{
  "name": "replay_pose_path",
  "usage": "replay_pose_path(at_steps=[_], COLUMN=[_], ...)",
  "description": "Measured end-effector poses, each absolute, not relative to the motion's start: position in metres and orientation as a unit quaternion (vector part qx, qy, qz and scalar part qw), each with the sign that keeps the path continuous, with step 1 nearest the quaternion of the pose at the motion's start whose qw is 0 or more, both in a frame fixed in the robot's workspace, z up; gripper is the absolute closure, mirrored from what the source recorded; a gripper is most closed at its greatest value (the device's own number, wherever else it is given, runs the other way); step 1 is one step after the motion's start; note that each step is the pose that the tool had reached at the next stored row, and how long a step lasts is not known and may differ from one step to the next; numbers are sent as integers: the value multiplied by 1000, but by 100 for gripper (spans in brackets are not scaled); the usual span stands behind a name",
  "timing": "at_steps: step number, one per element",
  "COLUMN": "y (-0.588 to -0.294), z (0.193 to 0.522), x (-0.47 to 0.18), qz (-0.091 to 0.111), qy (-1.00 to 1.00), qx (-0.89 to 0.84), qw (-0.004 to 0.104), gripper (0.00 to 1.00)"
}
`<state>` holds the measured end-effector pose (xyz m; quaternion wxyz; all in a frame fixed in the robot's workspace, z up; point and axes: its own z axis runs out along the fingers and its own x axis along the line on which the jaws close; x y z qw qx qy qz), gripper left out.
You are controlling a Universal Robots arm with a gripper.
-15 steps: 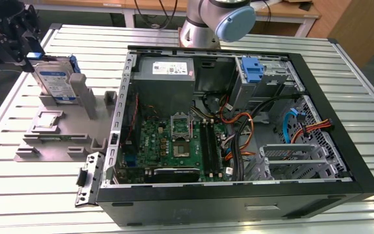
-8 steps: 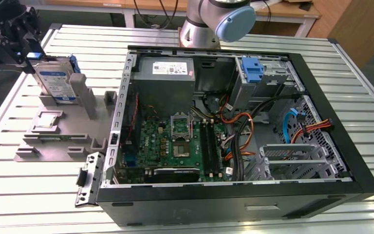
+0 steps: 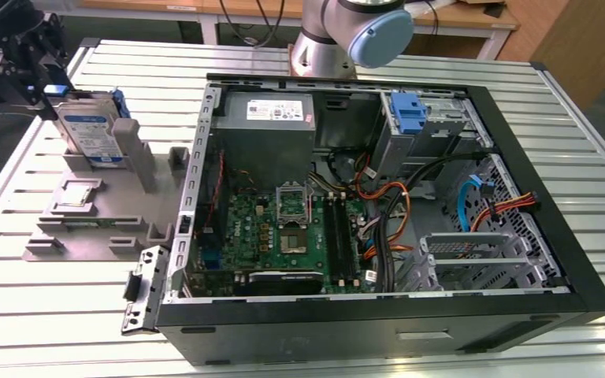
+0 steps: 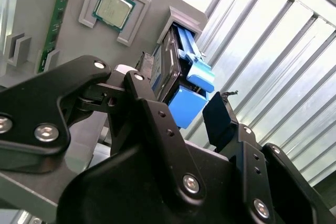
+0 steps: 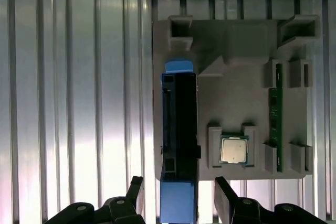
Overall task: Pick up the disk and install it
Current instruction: 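Pick up the disk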
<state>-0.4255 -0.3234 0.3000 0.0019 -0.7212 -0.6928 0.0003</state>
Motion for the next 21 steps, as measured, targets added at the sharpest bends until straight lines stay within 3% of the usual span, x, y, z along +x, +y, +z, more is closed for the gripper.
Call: replay_pose_path(at_steps=[11, 12, 16, 17, 21], y=[-322, -322, -322, -322, -322], z=[297, 297, 297, 297, 296], x=[-426, -426, -426, -426, -426], qz=[0, 0, 0, 0, 0], qy=[-693, -693, -693, -693, -693], qx=[-721, -721, -721, -721, -721], qw=[2, 2, 2, 2, 2], gripper=[36, 44, 45, 52, 52])
